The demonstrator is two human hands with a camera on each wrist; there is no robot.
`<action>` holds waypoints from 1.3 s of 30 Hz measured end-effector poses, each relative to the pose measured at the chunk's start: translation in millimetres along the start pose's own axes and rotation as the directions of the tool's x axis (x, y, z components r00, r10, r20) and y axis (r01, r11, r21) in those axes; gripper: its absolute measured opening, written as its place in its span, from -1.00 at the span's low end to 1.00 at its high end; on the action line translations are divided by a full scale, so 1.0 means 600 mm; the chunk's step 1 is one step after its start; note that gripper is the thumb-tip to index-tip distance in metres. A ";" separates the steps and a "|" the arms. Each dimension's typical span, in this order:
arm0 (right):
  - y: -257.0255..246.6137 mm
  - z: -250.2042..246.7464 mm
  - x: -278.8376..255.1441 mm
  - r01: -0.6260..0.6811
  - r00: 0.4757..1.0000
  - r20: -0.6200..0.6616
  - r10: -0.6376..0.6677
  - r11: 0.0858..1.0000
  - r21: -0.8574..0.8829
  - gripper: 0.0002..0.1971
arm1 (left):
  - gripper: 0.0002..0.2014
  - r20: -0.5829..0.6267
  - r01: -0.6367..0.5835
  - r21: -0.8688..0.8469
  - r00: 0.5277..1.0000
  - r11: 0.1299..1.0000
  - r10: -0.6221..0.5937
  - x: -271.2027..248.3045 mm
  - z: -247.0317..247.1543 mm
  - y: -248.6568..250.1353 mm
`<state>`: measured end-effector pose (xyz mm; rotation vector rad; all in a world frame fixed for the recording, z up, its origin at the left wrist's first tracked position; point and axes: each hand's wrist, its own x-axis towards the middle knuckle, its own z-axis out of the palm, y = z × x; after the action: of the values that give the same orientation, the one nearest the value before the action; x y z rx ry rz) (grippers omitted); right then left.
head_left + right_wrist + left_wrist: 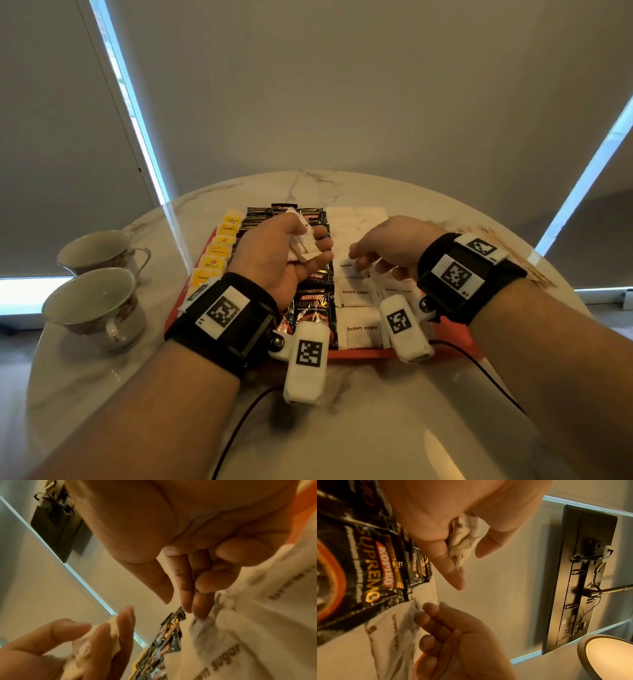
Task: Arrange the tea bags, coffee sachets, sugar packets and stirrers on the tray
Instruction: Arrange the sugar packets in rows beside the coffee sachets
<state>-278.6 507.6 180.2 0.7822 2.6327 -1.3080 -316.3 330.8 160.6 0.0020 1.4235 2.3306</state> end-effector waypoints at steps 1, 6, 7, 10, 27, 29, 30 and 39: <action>-0.001 0.002 -0.003 -0.020 1.000 0.020 0.020 1.000 0.011 -0.84 | -0.74 0.019 0.010 -0.010 1.000 1.000 -0.010 -0.002 0.000 -0.001; 0.005 -0.010 -0.009 0.108 0.994 -0.016 -0.107 0.974 0.201 -0.80 | -0.74 0.042 0.022 -0.014 0.999 1.000 -0.022 -0.001 0.004 -0.005; 0.005 -0.011 -0.013 0.154 0.988 -0.023 -0.154 0.950 0.272 -0.78 | -0.76 0.029 0.017 -0.011 0.999 1.000 -0.017 0.000 0.005 -0.007; 0.007 -0.006 -0.022 0.196 0.971 0.040 -0.235 0.880 0.432 -0.71 | -0.73 -0.002 -0.034 0.031 0.999 0.999 0.034 0.003 0.002 -0.010; 0.036 0.031 -0.037 0.280 0.917 0.042 -0.397 0.715 0.641 -0.73 | -0.34 0.107 -0.090 0.239 0.992 0.967 0.066 -0.004 0.006 -0.024; 0.040 0.032 -0.036 0.266 0.924 0.017 -0.383 0.673 0.690 -0.82 | -0.36 0.139 -0.068 0.197 0.989 0.978 0.041 -0.004 0.005 -0.023; 0.040 0.032 -0.035 0.254 0.927 0.013 -0.375 0.653 0.713 -0.84 | -0.39 0.152 -0.062 0.179 0.988 0.982 0.035 -0.004 0.005 -0.021; 0.042 0.030 -0.028 0.209 0.944 0.016 -0.331 0.631 0.747 -0.79 | -0.82 0.039 -0.136 0.095 0.990 0.986 0.133 0.005 0.001 -0.018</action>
<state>-254.6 499.7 156.2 0.2901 2.0870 -2.4830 -315.2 336.7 151.2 0.1674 1.5635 2.3533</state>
